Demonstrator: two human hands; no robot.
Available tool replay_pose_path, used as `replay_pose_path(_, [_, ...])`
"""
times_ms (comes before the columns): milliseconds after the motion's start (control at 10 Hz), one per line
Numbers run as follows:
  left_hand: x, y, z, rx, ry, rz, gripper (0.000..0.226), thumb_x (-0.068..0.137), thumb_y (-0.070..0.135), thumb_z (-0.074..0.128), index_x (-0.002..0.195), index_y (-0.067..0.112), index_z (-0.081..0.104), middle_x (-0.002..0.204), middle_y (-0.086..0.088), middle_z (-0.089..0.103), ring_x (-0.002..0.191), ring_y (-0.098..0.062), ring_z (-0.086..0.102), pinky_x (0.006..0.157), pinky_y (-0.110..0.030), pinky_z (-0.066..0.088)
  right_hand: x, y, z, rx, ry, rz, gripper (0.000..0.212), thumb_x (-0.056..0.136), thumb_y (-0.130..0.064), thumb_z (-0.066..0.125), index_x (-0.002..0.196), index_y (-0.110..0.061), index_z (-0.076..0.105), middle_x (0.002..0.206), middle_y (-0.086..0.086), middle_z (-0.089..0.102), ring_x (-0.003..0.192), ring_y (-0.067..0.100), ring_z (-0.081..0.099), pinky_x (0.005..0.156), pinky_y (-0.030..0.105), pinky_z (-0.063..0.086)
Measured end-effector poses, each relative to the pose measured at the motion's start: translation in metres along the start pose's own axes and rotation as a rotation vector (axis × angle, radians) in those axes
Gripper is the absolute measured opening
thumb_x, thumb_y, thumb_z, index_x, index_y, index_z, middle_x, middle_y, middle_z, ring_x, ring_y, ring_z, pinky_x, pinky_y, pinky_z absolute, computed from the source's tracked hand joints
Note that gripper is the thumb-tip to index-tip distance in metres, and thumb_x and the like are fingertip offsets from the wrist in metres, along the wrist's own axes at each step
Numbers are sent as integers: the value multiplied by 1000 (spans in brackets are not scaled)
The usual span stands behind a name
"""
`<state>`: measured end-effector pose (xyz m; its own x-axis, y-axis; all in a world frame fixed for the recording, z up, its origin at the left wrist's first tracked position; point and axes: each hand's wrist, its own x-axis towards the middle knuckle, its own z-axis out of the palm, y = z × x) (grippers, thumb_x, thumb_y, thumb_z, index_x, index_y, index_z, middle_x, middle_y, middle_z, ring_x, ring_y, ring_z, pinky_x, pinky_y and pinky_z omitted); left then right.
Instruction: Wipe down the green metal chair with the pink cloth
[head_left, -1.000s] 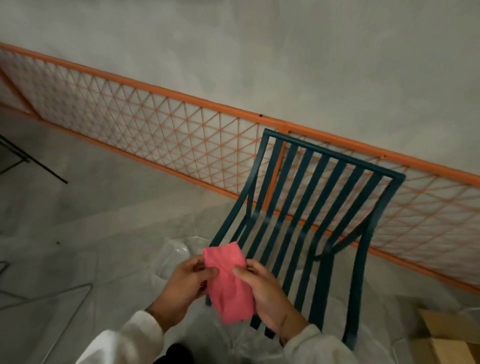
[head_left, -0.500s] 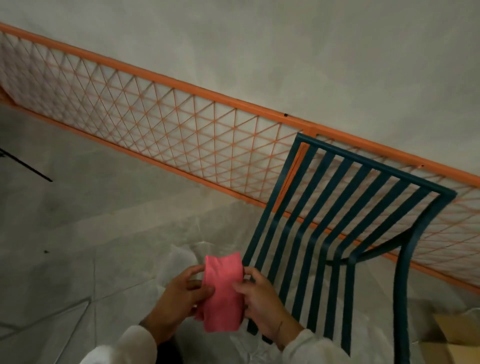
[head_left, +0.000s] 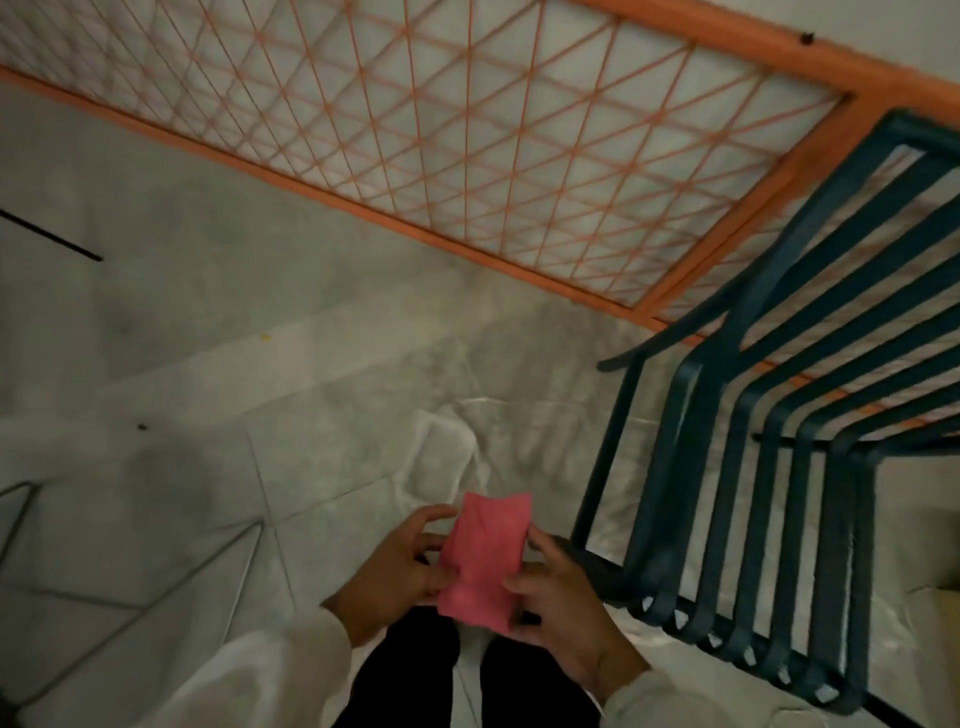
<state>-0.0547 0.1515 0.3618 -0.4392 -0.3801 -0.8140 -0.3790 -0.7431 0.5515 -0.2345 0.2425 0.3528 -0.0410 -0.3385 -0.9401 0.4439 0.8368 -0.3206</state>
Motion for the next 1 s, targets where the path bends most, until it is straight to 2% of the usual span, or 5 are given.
replay_pose_path(300, [168,-73,-89,88,167,-45,24,87,-11,58,105,2,66,112,-10,66,77,-9,71,62,-22,56,202,9,33,-96,-21,-36,63,92,9,56,137,-35,48,104,6,67,69,14,72,68,37,62])
replay_pose_path(400, [243,-114,-114,68,216,-75,28,85,-15,58,110,-4,67,108,-16,67,71,-6,71,60,-21,58,297,31,37,-96,-8,-38,61,93,10,53,145,-22,47,102,6,65,70,15,68,65,34,60])
replay_pose_path(600, [350,-165,-153,221,253,-3,57,60,0,72,115,11,72,115,-10,72,108,-21,67,100,-39,52,426,58,42,-89,45,-89,60,90,13,54,141,-17,48,102,3,65,79,18,68,61,31,61])
replay_pose_path(800, [399,-171,-167,299,309,104,52,64,-2,70,114,13,73,111,-11,73,109,-24,66,100,-42,51,490,55,43,-71,71,-190,58,87,17,53,137,-13,50,117,13,61,90,24,67,55,27,59])
replay_pose_path(1000, [402,-183,-166,524,412,3,31,77,11,73,106,21,74,113,1,72,109,-15,64,97,-28,47,502,83,37,-472,103,-213,38,78,-5,65,107,-29,58,92,-10,61,110,33,65,86,54,58])
